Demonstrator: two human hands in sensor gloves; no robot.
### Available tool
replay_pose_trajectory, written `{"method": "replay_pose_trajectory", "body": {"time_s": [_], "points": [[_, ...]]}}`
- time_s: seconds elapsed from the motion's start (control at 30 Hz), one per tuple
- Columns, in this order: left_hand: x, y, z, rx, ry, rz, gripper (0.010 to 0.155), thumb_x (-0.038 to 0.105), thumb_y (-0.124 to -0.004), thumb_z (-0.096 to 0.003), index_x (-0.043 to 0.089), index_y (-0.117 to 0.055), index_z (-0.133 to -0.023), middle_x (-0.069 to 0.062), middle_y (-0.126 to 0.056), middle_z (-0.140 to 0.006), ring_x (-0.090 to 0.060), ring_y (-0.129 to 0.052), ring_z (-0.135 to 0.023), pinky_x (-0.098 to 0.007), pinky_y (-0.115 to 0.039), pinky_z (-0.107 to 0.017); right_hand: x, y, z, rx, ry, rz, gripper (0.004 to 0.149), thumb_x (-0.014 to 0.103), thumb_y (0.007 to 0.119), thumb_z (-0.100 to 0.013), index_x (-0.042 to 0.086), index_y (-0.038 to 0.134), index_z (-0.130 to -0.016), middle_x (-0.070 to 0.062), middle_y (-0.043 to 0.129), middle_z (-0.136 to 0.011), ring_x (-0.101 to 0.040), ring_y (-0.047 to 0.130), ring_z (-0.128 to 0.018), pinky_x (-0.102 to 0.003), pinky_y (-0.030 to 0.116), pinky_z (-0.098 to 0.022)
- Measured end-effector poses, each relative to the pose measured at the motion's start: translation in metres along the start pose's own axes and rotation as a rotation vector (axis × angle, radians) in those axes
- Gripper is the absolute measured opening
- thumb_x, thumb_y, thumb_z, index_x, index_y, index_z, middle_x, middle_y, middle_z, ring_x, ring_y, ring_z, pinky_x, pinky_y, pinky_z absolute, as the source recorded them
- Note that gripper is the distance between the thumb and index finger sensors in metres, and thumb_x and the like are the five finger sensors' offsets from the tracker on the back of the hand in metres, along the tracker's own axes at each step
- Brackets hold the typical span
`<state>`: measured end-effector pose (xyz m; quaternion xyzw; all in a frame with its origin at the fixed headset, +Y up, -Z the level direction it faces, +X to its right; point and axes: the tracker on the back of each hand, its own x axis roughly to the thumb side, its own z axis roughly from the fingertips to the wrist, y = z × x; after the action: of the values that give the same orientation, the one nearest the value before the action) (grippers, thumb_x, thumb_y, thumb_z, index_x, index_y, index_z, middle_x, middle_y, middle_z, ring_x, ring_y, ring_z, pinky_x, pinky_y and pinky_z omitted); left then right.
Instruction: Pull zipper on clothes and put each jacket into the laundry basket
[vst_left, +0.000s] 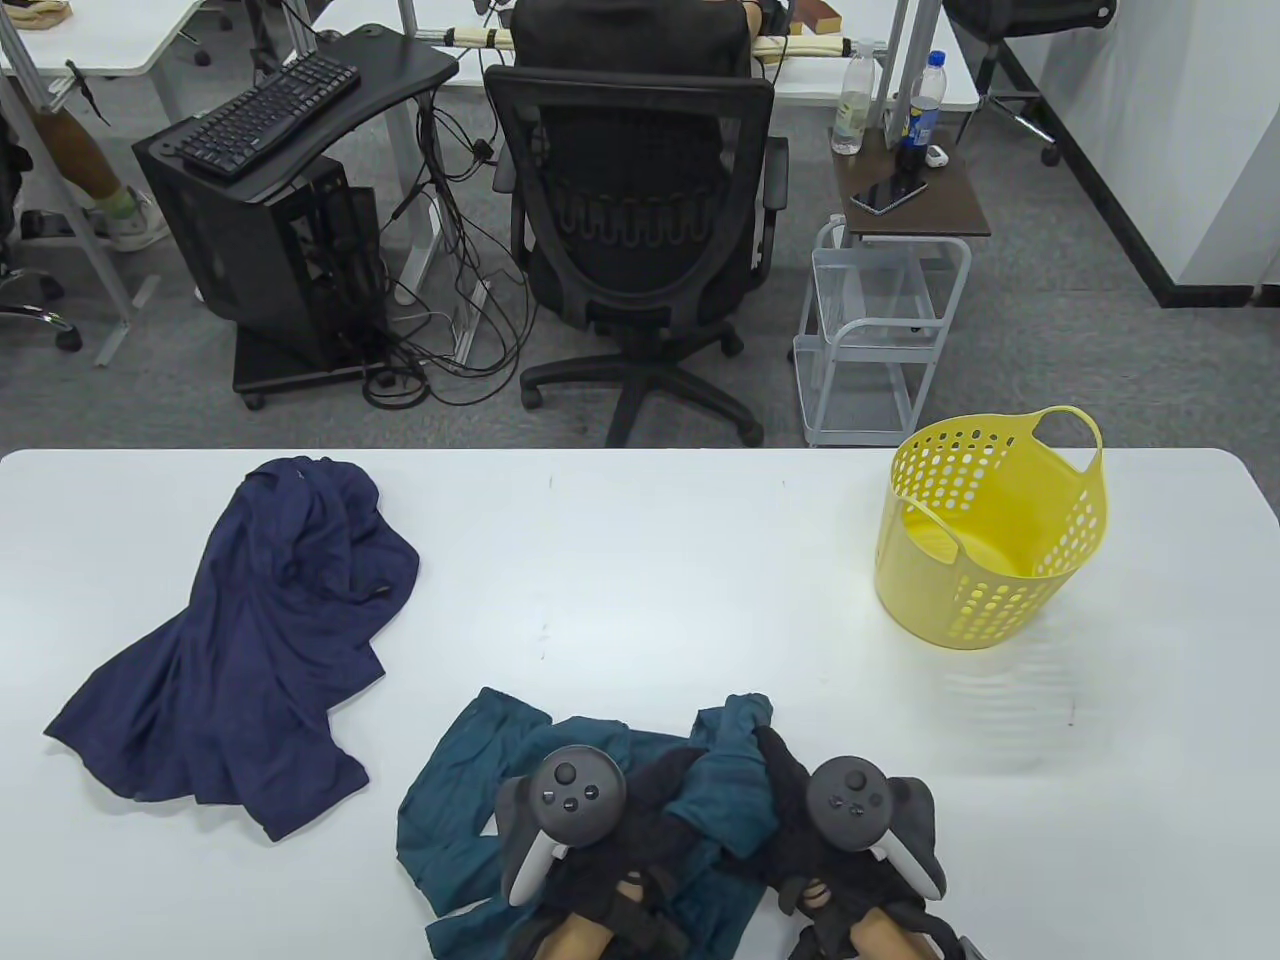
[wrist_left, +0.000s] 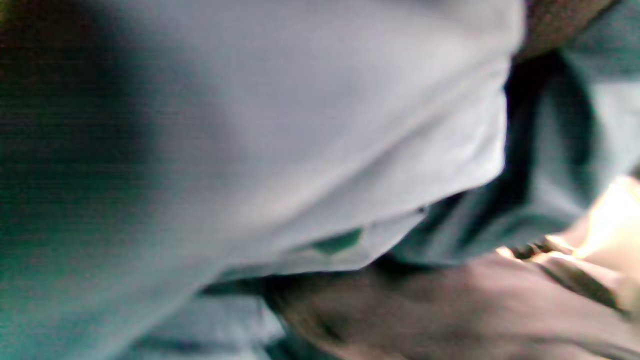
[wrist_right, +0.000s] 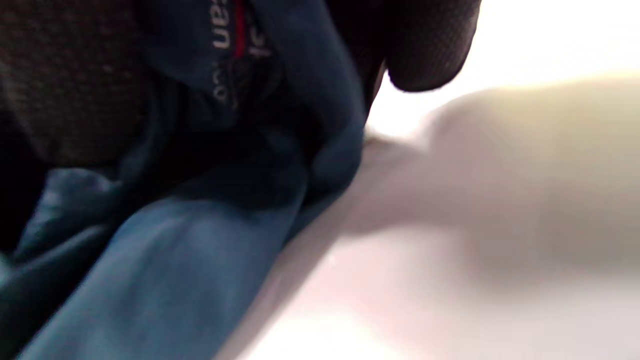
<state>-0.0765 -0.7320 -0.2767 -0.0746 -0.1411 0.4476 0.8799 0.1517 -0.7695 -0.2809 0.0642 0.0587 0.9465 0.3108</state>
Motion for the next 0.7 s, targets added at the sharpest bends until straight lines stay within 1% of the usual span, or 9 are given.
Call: {"method": "replay_pose_trajectory", "body": {"time_s": [0.07,0.13,0.2,0.3,0.4,0.47,0.5,0.57,0.7], "points": [[-0.001,0.002,0.001,-0.005,-0.009,0.047,0.047,0.054,-0.077,-0.0403,0.042,-0.077,-0.086,0.022,-0.097,-0.075,-0.006,-0.104,-0.056,-0.043,-0.086,-0.051,0.002,-0.004,0.0,-0.046,0.009,-0.035,0.083,0.042,0.101,-0.038,0.023,0.056,-0.105,0.004,0.089,-0.095,-0.021,0.102,-0.071,-0.045,0.08,-0.057],[-0.001,0.008,0.001,-0.001,-0.022,0.086,0.046,0.053,-0.078,-0.0404,0.042,-0.078,-0.085,0.021,-0.097,-0.075,-0.006,-0.104,-0.056,-0.044,-0.086,-0.051,0.005,-0.006,0.0,-0.053,-0.033,0.031,0.056,0.029,0.101,-0.04,0.028,0.078,-0.091,0.011,0.101,-0.076,-0.017,0.108,-0.052,-0.041,0.085,-0.046],[-0.002,0.015,0.004,0.039,-0.023,0.092,0.044,0.053,-0.081,-0.0396,0.043,-0.081,-0.083,0.021,-0.099,-0.073,-0.006,-0.105,-0.054,-0.044,-0.086,-0.05,0.008,-0.007,0.001,0.006,-0.064,0.123,0.053,0.029,0.099,-0.042,0.032,0.077,-0.09,0.013,0.1,-0.076,-0.017,0.106,-0.051,-0.039,0.085,-0.045],[-0.006,0.027,0.009,0.096,-0.025,0.107,0.043,0.052,-0.082,-0.0382,0.044,-0.084,-0.08,0.02,-0.101,-0.069,-0.007,-0.106,-0.051,-0.044,-0.087,-0.048,0.014,-0.009,0.004,0.007,-0.061,0.167,0.053,0.027,0.097,-0.044,0.033,0.074,-0.092,0.012,0.096,-0.08,-0.019,0.102,-0.055,-0.042,0.082,-0.048],[-0.013,0.041,0.013,0.146,-0.016,0.184,0.042,0.052,-0.083,-0.0381,0.044,-0.085,-0.079,0.02,-0.102,-0.069,-0.007,-0.106,-0.05,-0.044,-0.087,-0.048,0.016,-0.018,0.002,-0.074,-0.039,0.246,0.056,0.029,0.096,-0.045,0.035,0.071,-0.095,0.013,0.093,-0.085,-0.023,0.097,-0.067,-0.047,0.076,-0.055],[-0.017,0.05,0.015,0.176,-0.008,0.238,0.042,0.052,-0.083,-0.0383,0.043,-0.085,-0.08,0.019,-0.102,-0.069,-0.008,-0.106,-0.05,-0.044,-0.086,-0.048,0.014,-0.03,-0.005,-0.117,-0.012,0.279,0.052,0.032,0.093,-0.047,0.037,0.072,-0.095,0.014,0.093,-0.087,-0.025,0.095,-0.073,-0.049,0.074,-0.058],[-0.018,0.055,0.016,0.199,-0.003,0.237,0.042,0.052,-0.083,-0.0383,0.043,-0.085,-0.08,0.019,-0.102,-0.069,-0.008,-0.106,-0.05,-0.044,-0.086,-0.048,0.014,-0.039,-0.01,-0.154,-0.002,0.266,0.05,0.031,0.092,-0.048,0.038,0.074,-0.094,0.014,0.093,-0.087,-0.027,0.093,-0.077,-0.05,0.073,-0.059],[-0.019,0.06,0.018,0.228,0.001,0.236,0.042,0.052,-0.084,-0.0381,0.043,-0.085,-0.079,0.019,-0.102,-0.068,-0.008,-0.106,-0.049,-0.044,-0.087,-0.047,0.019,-0.059,-0.02,-0.214,0.007,0.264,0.047,0.03,0.091,-0.048,0.039,0.076,-0.091,0.013,0.094,-0.086,-0.028,0.094,-0.075,-0.05,0.073,-0.058],[-0.015,0.065,0.021,0.208,-0.011,0.26,0.042,0.051,-0.084,-0.0384,0.041,-0.086,-0.079,0.017,-0.103,-0.067,-0.01,-0.106,-0.046,-0.044,-0.087,-0.045,0.048,-0.111,-0.041,-0.358,-0.003,0.327,0.038,0.029,0.087,-0.051,0.043,0.082,-0.086,0.013,0.089,-0.092,-0.029,0.089,-0.081,-0.053,0.07,-0.061]]}}
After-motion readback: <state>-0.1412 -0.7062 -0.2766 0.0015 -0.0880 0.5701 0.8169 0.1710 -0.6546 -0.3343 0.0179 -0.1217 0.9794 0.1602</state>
